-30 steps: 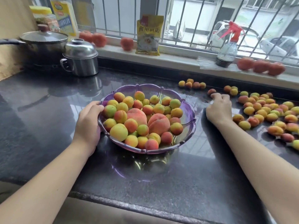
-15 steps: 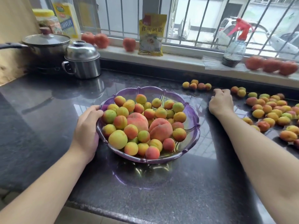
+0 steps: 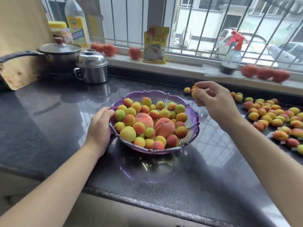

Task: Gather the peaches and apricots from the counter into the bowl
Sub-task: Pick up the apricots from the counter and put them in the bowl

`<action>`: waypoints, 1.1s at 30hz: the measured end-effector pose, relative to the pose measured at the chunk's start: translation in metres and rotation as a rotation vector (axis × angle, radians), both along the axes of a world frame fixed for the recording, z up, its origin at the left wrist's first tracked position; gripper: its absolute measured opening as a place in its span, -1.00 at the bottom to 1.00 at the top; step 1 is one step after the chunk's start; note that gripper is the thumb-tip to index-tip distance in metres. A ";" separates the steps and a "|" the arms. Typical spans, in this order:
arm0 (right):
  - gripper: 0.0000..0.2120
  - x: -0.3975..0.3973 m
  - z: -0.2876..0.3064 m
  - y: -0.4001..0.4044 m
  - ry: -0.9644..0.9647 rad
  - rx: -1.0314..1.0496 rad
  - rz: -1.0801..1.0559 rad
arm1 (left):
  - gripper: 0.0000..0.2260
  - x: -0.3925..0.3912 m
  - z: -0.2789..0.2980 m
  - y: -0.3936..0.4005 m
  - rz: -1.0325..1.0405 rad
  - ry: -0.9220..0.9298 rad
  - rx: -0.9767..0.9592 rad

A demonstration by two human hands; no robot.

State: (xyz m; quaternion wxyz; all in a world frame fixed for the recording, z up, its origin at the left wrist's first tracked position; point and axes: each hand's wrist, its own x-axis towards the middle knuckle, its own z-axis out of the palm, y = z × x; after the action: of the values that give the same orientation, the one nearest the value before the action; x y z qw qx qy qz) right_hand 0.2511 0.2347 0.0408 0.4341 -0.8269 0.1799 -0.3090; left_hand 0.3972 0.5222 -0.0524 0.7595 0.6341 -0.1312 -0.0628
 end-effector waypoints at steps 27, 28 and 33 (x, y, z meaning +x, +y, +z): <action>-0.80 -0.013 0.007 0.113 0.617 -0.574 0.227 | -0.73 -0.004 -0.001 0.001 0.013 -0.041 0.072; -0.80 -0.014 0.007 0.112 0.621 -0.559 0.241 | -0.70 -0.004 0.000 0.001 0.010 -0.040 0.078; -0.77 -0.010 0.008 0.108 0.668 -0.591 0.355 | -0.71 -0.003 -0.001 0.002 -0.004 -0.031 0.063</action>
State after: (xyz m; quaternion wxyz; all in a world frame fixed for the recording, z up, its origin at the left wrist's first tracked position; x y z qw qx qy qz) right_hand 0.2407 0.3424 0.0483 0.1447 -0.9869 0.0701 0.0146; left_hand 0.3939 0.5242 -0.0533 0.7368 0.6585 -0.1419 -0.0586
